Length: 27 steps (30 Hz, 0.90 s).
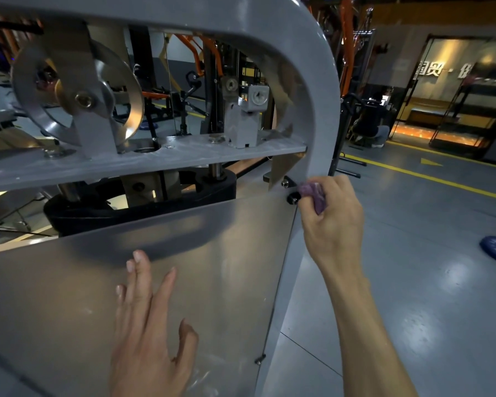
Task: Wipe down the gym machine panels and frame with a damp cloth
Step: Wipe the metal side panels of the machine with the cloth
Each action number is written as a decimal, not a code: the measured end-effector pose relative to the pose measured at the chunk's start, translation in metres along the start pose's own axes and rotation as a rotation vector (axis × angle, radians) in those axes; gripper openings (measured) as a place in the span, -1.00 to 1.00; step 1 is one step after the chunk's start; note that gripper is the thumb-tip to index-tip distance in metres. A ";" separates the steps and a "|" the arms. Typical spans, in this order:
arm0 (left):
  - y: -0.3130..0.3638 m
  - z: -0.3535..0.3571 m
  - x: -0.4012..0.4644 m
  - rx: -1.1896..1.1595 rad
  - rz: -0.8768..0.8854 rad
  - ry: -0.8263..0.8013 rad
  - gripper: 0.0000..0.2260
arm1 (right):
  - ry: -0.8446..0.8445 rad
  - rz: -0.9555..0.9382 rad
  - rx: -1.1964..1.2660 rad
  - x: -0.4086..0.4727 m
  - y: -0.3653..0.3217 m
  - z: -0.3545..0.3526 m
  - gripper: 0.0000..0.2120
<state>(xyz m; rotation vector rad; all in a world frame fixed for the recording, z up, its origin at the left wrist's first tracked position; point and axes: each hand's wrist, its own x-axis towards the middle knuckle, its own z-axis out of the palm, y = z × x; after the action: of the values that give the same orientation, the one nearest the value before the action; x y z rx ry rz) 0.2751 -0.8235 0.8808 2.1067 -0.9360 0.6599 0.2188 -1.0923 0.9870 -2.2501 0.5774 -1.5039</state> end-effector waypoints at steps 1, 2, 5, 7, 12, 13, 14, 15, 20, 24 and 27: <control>0.001 0.001 0.000 -0.003 -0.002 0.004 -0.36 | -0.019 -0.015 -0.013 0.001 -0.001 -0.001 -0.96; 0.002 0.001 0.000 -0.008 -0.006 0.008 -0.36 | -0.043 -0.018 -0.018 0.003 0.000 -0.003 -0.95; 0.004 0.003 0.000 -0.015 -0.014 0.013 -0.36 | -0.073 -0.021 -0.034 0.009 0.002 -0.013 -0.94; 0.004 0.003 0.000 -0.012 -0.008 0.019 -0.36 | -0.051 -0.048 -0.033 0.015 -0.005 -0.016 -0.95; 0.004 0.001 0.001 -0.015 -0.029 0.008 -0.35 | -0.264 -0.030 -0.185 0.035 -0.023 -0.007 -0.90; 0.004 0.000 0.001 -0.016 -0.031 0.005 -0.35 | -0.298 -0.020 -0.215 0.037 -0.024 -0.007 -0.89; 0.004 0.000 0.001 -0.016 -0.031 0.004 -0.35 | -0.327 -0.009 -0.231 0.039 -0.025 -0.008 -0.90; 0.004 0.000 0.001 -0.013 -0.032 0.003 -0.35 | -0.352 -0.001 -0.236 0.040 -0.026 -0.010 -0.91; 0.002 -0.001 0.001 -0.011 -0.029 0.005 -0.34 | -0.278 0.030 -0.170 0.032 -0.020 -0.022 -0.72; 0.000 -0.001 0.001 -0.005 -0.017 0.005 -0.35 | -0.140 -0.034 -0.051 0.021 -0.007 -0.016 -0.84; 0.001 -0.001 0.001 -0.003 -0.018 0.004 -0.35 | -0.094 -0.072 0.056 0.004 0.000 -0.009 -0.97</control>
<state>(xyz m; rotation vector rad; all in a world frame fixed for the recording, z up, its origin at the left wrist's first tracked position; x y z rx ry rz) 0.2750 -0.8234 0.8822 2.1082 -0.9145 0.6532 0.2112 -1.0949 0.9932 -2.3065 0.4257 -1.4199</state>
